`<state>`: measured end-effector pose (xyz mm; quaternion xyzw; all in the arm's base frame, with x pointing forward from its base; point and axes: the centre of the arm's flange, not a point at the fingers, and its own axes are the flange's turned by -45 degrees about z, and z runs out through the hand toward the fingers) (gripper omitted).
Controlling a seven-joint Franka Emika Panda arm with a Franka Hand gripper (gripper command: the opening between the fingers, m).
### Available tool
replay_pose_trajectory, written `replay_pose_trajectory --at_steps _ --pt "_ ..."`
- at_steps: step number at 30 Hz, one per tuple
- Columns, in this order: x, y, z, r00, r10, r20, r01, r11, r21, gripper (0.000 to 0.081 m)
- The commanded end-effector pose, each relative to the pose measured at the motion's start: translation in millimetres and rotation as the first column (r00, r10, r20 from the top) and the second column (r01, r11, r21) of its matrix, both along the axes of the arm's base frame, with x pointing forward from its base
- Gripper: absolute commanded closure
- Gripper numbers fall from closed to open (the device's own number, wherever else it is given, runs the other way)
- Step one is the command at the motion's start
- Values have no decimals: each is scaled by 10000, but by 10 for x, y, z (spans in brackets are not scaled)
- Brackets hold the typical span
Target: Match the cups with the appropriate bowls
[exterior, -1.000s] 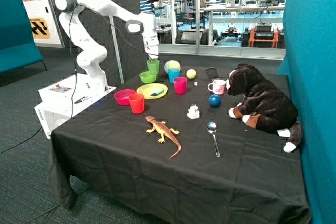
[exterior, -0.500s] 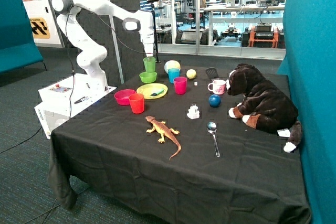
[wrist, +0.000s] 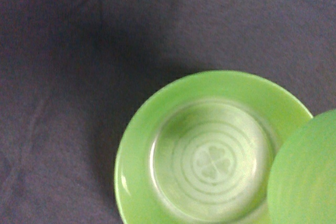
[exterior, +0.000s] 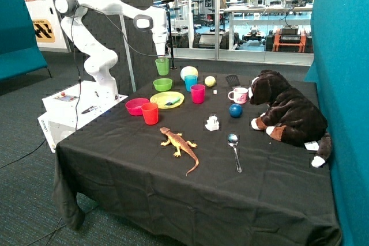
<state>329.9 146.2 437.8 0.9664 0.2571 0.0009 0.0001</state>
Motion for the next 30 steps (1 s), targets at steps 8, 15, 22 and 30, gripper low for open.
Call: replay_pose_trajectory --at_steps 8,15,22,30 --pt "-156 -570 -481 9923 -1238 -17 1238 9923 -3 808" --pt "-291 -347 -562 9985 -547 -17 547 9985 -3 808" --pt "-299 -33 -561 10000 -94 -17 94 10000 -3 808" --pt "-299 273 -526 9989 458 -17 -458 9989 -3 808"
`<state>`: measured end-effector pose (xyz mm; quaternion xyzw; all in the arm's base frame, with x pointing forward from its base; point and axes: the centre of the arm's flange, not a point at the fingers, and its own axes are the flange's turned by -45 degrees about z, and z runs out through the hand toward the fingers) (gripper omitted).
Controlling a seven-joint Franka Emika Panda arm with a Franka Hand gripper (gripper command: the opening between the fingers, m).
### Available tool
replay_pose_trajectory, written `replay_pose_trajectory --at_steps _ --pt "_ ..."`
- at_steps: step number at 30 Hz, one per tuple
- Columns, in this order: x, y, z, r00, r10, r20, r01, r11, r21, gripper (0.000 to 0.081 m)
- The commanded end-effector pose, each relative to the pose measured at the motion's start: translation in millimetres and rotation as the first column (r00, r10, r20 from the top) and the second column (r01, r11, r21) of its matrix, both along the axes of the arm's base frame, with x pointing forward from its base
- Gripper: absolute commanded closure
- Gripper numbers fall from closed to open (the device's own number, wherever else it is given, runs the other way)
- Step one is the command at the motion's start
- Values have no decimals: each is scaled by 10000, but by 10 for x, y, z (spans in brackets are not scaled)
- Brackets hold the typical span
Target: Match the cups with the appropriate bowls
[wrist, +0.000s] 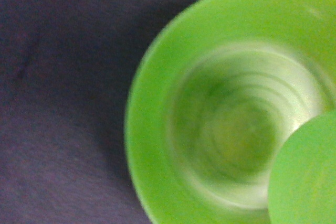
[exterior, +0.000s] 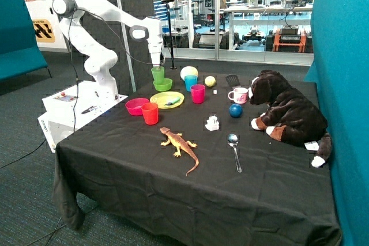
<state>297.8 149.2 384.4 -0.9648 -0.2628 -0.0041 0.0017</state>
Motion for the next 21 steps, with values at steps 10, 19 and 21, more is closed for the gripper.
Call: replay_pose_trajectory --at_steps 10,19,21 --pt "22 256 -135 9998 209 -70 -209 9998 -55 808" --pt "22 234 -283 9998 180 -70 -180 9998 -55 808" --pt "22 232 -288 9997 214 -70 -215 9998 -55 808"
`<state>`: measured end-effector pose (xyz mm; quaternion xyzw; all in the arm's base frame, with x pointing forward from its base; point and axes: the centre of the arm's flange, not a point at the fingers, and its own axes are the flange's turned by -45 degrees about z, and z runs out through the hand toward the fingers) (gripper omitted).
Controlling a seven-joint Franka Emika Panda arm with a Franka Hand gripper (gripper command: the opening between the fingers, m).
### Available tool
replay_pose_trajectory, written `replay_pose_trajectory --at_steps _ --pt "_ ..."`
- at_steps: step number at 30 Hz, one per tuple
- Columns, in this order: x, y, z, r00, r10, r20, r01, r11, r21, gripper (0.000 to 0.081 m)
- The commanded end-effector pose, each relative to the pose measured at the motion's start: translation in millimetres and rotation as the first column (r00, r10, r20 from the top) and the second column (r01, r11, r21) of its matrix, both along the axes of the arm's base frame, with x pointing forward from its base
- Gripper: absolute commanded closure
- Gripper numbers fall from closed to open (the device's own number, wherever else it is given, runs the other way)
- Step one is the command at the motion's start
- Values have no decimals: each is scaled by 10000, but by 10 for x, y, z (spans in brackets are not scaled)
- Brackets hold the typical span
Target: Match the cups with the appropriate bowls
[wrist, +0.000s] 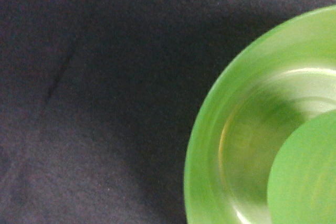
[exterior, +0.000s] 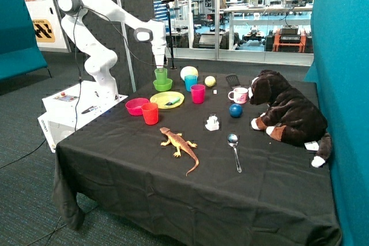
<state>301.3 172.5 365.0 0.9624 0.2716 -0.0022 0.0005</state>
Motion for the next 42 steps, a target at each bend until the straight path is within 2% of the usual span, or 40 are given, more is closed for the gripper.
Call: replay_pose_trajectory --at_steps 1,21,32,35,37,42 --pt "-13 -5 -99 10000 47 40 -47 10000 22 808" --pt "32 -151 -228 10000 -66 40 66 10000 22 808" --pt "54 -110 -205 9998 176 40 -176 9998 22 808" --pt "67 -103 -188 9997 249 40 -249 9997 22 721" --pt "70 -102 -185 9997 253 40 -253 9997 22 695" --pt "72 -87 -181 9993 361 40 -361 9993 22 531"
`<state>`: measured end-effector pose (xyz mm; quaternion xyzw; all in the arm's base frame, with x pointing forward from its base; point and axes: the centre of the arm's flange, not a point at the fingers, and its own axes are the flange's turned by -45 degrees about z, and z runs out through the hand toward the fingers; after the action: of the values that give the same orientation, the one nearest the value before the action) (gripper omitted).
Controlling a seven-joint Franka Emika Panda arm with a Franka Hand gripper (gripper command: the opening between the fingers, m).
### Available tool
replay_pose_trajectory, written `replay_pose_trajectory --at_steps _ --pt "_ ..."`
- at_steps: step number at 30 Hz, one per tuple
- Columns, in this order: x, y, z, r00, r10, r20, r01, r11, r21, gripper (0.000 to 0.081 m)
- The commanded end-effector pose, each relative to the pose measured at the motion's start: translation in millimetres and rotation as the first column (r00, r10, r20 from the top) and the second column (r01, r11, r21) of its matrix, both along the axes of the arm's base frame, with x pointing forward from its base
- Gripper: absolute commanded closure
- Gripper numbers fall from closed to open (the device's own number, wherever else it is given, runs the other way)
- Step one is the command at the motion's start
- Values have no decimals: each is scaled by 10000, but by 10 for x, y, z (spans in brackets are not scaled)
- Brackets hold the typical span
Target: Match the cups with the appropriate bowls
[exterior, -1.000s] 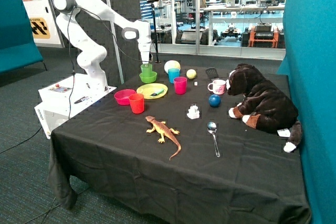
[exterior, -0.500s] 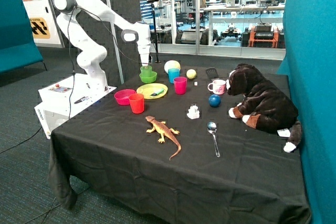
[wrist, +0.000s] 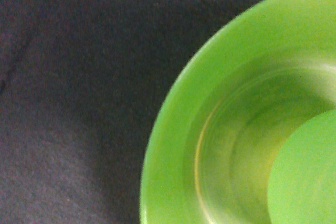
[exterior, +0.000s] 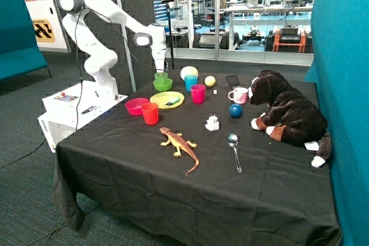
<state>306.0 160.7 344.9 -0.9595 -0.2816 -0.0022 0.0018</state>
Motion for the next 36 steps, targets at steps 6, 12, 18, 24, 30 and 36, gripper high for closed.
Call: replay_pose_trajectory --at_steps 6,12,18,24,30,36 --pt "15 59 10 9997 240 -31 -240 9997 -47 450" --pt "16 77 0 9994 342 -31 -342 9994 -47 406" --pt "33 83 4 9994 353 -31 -353 9994 -47 401" --pt "56 71 11 9996 292 -31 -292 9996 -47 377" --pt "68 65 19 9996 287 -31 -287 9996 -47 389" --pt "67 83 65 9994 342 -31 -342 9994 -47 412"
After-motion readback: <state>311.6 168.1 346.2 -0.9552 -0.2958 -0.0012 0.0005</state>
